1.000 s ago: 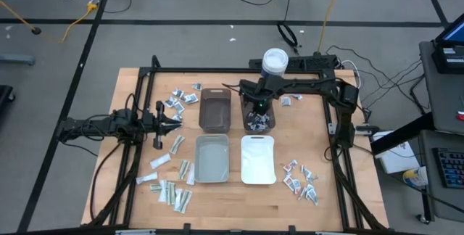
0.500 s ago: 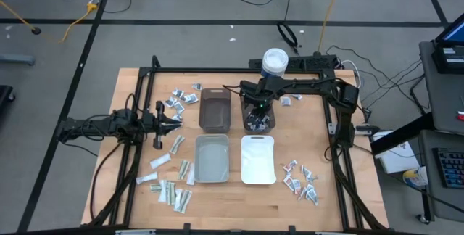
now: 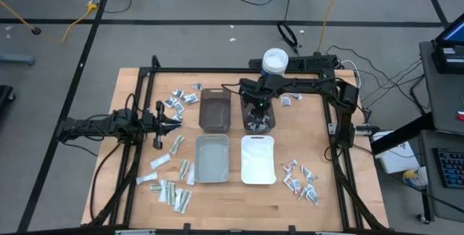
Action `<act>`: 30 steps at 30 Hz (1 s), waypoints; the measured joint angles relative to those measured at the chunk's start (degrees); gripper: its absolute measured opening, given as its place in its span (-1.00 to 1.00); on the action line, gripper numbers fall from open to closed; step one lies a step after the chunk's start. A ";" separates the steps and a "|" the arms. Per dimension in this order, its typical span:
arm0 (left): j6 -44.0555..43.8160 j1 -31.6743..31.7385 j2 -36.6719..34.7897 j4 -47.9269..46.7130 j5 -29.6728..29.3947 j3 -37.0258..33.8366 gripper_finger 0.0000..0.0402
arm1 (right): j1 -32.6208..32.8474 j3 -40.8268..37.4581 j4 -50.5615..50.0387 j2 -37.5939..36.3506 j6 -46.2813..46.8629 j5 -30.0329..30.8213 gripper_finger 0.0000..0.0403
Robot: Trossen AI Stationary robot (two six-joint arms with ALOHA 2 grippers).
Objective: Pick & Place First Aid Supplies
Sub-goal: Put the blue pad into the right black bin
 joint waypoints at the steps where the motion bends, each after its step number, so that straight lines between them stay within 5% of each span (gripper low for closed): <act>1: 0.00 -0.01 -0.01 0.00 -0.01 -0.01 -0.77 | 0.10 0.21 -0.19 0.00 -0.32 -0.33 0.00; 4: 0.00 0.01 0.01 0.00 -0.01 0.00 -0.77 | 0.07 1.50 -0.41 0.00 0.35 -4.68 0.00; 16: 0.00 0.00 -0.01 0.00 -0.01 0.01 -0.77 | -1.37 8.61 -11.40 -0.02 5.47 6.96 0.00; 30: 0.00 0.01 -0.01 0.00 0.01 -0.01 -0.77 | -7.78 8.99 -21.27 -2.91 11.37 7.25 0.00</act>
